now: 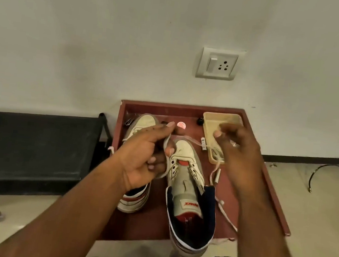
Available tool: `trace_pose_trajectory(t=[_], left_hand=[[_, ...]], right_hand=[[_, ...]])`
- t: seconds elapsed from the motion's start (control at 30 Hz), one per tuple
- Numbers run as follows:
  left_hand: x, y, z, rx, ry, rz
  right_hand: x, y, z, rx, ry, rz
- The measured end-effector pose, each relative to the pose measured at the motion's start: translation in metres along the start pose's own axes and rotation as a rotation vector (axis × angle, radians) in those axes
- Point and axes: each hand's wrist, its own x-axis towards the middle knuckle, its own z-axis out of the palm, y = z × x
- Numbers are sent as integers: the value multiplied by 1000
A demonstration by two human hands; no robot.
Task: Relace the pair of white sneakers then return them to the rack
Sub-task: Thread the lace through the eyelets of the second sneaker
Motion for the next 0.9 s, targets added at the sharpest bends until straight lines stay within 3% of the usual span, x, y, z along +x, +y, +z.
trace_pose_trajectory(t=[0.2,0.3,0.37,0.47,0.6,0.67,0.77,0.83,0.9], left_hand=[[21,24,8,-53,-77,196],[32,44,-9,136,81,374],[38,52,-24,141,184,428],[43,51,-26,19,183,401],[49,42,-13,73,104,400],[58,46,-27,98,237,440],[64,59,-71,131,637,491],[60,60,-98,402,810,427],[53,55,-113,1011,892,204]], right_hand=[[-34,-7,61,505,-520,161],[-28,-6,55,569,-666,249],[-23,-1,44,597,-715,276],[-17,-2,48,537,-704,215],[-16,-6,70,520,-774,210],[-12,-6,61,559,-796,263],[3,3,24,538,-628,319],[11,10,7,455,-483,317],[13,14,6,363,-449,306]])
